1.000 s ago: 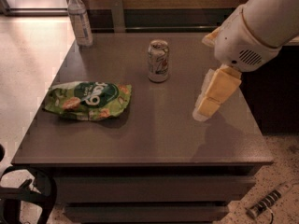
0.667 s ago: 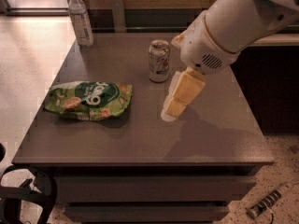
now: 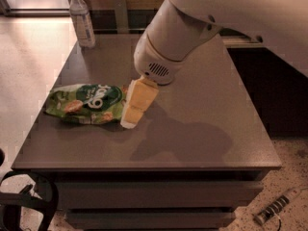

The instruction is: Pick green rice chip bag

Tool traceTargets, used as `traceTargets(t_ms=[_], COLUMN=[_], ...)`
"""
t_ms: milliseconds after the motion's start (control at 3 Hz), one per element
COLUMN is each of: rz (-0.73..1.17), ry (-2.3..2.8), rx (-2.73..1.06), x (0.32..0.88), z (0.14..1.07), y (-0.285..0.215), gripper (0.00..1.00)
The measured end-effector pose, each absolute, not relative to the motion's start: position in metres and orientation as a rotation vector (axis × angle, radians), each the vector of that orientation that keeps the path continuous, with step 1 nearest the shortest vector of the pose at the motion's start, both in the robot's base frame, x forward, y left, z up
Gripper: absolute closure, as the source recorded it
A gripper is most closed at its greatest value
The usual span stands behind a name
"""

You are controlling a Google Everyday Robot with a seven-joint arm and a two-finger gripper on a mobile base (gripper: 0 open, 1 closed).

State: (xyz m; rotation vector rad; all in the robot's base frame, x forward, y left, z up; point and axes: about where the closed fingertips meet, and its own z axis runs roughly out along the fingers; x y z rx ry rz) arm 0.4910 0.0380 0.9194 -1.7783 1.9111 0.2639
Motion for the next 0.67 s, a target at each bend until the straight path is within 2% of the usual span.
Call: traceTargets(t_ms=[667], rz=[0.221], ry=[1.939], rx=[-1.793], x=[0.4959], z=[0.9178], y=[0.0449], gripper=[0.0])
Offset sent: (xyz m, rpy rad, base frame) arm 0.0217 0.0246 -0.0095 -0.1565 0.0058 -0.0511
